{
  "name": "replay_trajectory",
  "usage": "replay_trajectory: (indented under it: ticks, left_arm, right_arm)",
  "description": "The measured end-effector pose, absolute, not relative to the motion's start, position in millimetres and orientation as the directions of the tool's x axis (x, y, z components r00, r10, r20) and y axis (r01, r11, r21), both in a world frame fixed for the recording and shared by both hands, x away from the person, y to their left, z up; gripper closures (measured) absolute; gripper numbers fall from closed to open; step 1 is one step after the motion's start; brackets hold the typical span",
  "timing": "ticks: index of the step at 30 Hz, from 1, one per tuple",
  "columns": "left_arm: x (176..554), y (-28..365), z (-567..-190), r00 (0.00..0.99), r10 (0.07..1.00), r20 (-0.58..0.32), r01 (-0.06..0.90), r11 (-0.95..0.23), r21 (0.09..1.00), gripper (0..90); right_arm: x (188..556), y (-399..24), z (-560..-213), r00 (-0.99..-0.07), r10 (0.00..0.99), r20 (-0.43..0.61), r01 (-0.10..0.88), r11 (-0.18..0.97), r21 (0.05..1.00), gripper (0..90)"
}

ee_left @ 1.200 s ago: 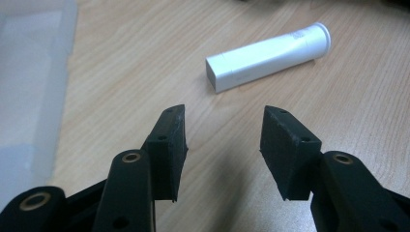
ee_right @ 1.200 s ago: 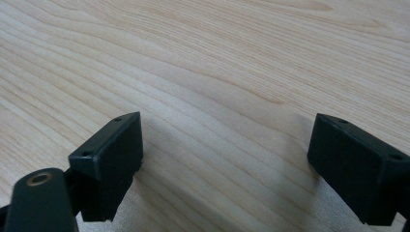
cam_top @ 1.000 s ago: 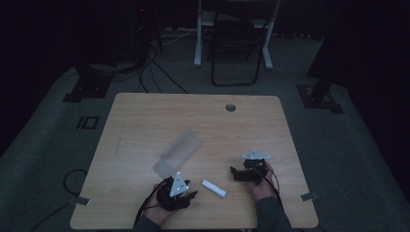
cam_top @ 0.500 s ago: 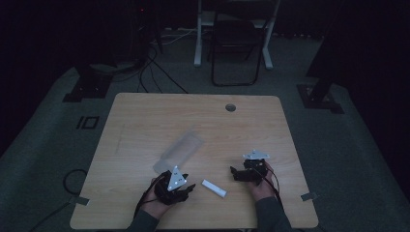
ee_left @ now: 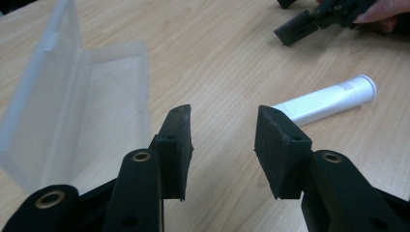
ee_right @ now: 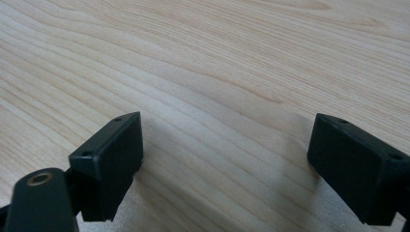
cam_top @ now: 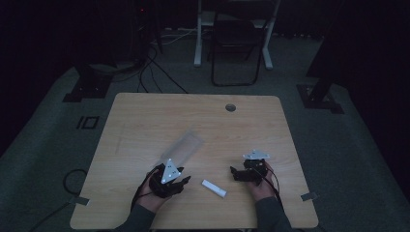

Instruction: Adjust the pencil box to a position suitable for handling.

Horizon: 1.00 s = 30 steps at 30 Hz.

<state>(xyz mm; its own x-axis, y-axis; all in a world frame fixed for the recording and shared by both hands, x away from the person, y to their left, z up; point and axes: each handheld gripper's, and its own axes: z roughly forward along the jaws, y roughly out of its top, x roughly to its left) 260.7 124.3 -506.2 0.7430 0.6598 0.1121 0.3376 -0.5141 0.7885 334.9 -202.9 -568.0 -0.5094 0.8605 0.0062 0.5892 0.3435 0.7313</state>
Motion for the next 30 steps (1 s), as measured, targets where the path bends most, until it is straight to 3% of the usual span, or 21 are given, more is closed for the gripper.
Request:
replay_trajectory:
  ticks: [30]
  left_arm:
    - [293.0,158.3,-483.1,0.646,0.751,0.136,0.354,-0.452,0.819,58.4]
  right_arm:
    - [334.9,-202.9,-568.0,-0.509,0.861,0.006,0.589,0.343,0.731,12.4]
